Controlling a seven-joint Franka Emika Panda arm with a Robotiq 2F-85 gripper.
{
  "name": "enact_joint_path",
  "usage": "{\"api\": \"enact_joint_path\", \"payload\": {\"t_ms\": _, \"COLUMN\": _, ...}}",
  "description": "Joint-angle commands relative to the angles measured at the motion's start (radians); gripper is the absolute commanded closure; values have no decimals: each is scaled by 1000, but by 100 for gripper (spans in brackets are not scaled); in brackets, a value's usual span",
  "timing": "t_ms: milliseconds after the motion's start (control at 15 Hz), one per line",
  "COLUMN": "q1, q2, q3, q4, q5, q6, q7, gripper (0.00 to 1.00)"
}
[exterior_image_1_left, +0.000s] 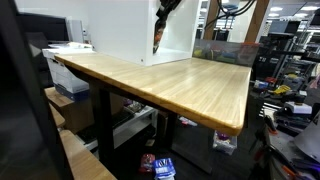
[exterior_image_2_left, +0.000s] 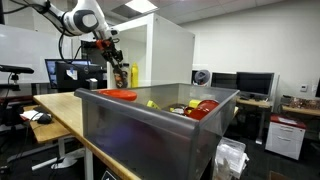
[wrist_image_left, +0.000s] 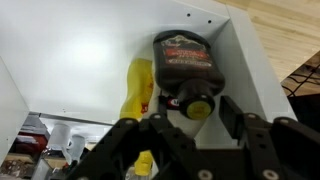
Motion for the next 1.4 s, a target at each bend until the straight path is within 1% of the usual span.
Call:
{"api": "enact_joint_path", "payload": {"t_ms": 0, "q1": -6, "q2": 12, "q3": 2, "q4": -3, "q5": -7, "q6": 53, "q7": -17, "gripper": 52}}
{"api": "enact_joint_path", "payload": {"t_ms": 67, "q1": -7, "q2": 13, "q3": 2, "q4": -4, "q5": -8, "q6": 60, "q7": -16, "gripper": 64}}
{"api": "enact_joint_path", "payload": {"t_ms": 133, "q1": -7, "q2": 14, "q3": 2, "q4": -5, "q5": -8, "q6": 65, "q7": -16, "gripper": 69}}
{"api": "enact_joint_path", "payload": {"t_ms": 200, "q1": -6, "q2": 13, "q3": 2, "q4": -7, "q5": -7, "q6": 66, "q7": -18, "gripper": 70}}
{"api": "enact_joint_path", "payload": {"t_ms": 267, "q1": -5, "q2": 9, "q3": 1, "q4": -8, "q5": -1, "q6": 60, "q7": -21, "gripper": 45}}
{"api": "enact_joint_path", "payload": {"t_ms": 333, "q1": -3, "q2": 5, "q3": 0, "q4": -9, "q5": 7, "q6": 46, "q7": -24, "gripper": 39}}
{"api": "enact_joint_path", "payload": {"t_ms": 400, "q1": -3, "q2": 0, "q3": 0, "q4": -10, "q5": 7, "q6": 31, "q7": -21, "gripper": 38}}
{"api": "enact_joint_path", "payload": {"t_ms": 533, "q1": -3, "q2": -13, "q3": -1, "q4": -11, "q5": 12, "q6": -13, "q7": -16, "gripper": 31}}
{"api": "enact_joint_path", "payload": {"t_ms": 600, "q1": -2, "q2": -23, "q3": -2, "q4": -9, "q5": 18, "q6": -58, "q7": -20, "gripper": 18}}
{"api": "enact_joint_path", "payload": {"t_ms": 800, "q1": 5, "q2": -50, "q3": -7, "q4": -12, "q5": 52, "q6": -201, "q7": -49, "gripper": 2}}
{"api": "enact_joint_path", "payload": {"t_ms": 933, "q1": 4, "q2": -56, "q3": -8, "q4": -5, "q5": 55, "q6": -289, "q7": -48, "gripper": 0}}
{"api": "enact_joint_path", "payload": {"t_ms": 1333, "q1": -4, "q2": -71, "q3": -6, "q4": -19, "q5": 33, "q6": -453, "q7": -30, "gripper": 0}}
